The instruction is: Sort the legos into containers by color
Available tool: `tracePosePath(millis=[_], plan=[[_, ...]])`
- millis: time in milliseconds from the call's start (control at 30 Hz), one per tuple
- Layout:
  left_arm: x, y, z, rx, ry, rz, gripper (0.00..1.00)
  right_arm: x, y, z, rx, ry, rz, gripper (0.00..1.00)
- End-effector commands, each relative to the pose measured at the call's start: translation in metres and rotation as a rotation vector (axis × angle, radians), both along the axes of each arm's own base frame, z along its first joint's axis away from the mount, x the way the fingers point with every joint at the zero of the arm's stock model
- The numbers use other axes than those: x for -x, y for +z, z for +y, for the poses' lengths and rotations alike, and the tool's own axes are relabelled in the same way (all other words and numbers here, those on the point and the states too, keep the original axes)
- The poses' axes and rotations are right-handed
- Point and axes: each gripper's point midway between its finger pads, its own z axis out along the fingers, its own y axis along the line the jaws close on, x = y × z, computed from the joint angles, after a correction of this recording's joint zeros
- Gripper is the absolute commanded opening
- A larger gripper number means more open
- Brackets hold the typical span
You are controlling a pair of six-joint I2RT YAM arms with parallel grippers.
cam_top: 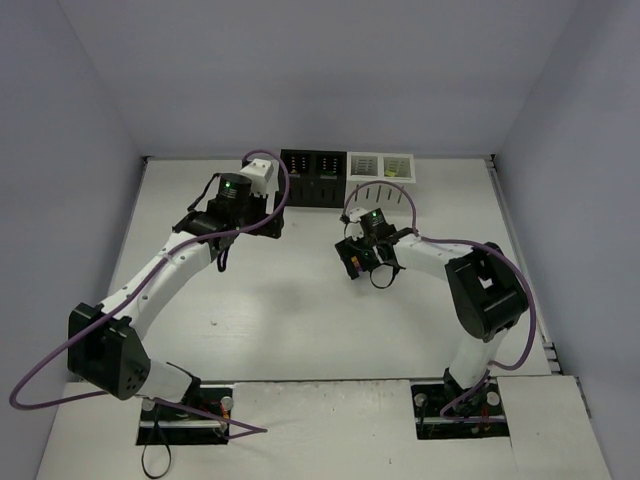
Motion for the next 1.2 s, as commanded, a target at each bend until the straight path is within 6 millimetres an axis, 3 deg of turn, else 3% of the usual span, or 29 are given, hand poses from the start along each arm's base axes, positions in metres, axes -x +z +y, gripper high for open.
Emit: tracePosePath(millis=[0,133,200,233,300,333,467,600,633,800,1000,1167], plan=[[-0.010,0.036,-0.008,0.026,-0.018,-0.092,0.86,-0.015,0.014,0.006,0.010,0.013,-0.056,0.79],[-0.009,0.037,-0.008,0.024,-0.019,-0.095,0.86,-0.014,0.013,0.006,0.008,0.021,-0.052,0.67],[-0.009,0.038,-0.008,0.026,-0.019,-0.097,0.86,-0.012,0.015,0.009,-0.005,0.033,-0.051,0.56],[-0.009,0.038,-0.009,0.025,-0.020,-0.096,0.86,-0.011,0.015,0.009,-0.008,0.037,-0.049,0.45],[-0.009,0.038,-0.009,0.026,-0.022,-0.096,0.86,-0.011,0.022,0.012,-0.019,0.046,-0.064,0.31],[-0.009,0.038,-0.009,0.028,-0.022,-0.095,0.86,-0.011,0.029,0.012,-0.027,0.049,-0.083,0.18],[-0.007,0.039,-0.016,0.060,-0.041,-0.084,0.86,-0.009,0.058,0.024,-0.087,0.082,-0.171,0.04],[0.002,0.047,-0.031,0.127,-0.113,-0.071,0.86,-0.005,0.103,0.041,-0.187,0.140,-0.313,0.01],[0.005,0.051,-0.038,0.153,-0.147,-0.070,0.86,-0.002,0.122,0.044,-0.220,0.154,-0.360,0.00],[0.023,0.073,-0.059,0.260,-0.277,-0.090,0.86,0.016,0.169,0.056,-0.302,0.252,-0.508,0.00],[0.042,0.089,-0.085,0.415,-0.392,-0.044,0.86,0.034,0.200,0.080,-0.382,0.374,-0.566,0.00],[0.049,0.099,-0.093,0.511,-0.424,-0.007,0.86,0.037,0.207,0.087,-0.379,0.402,-0.586,0.00]])
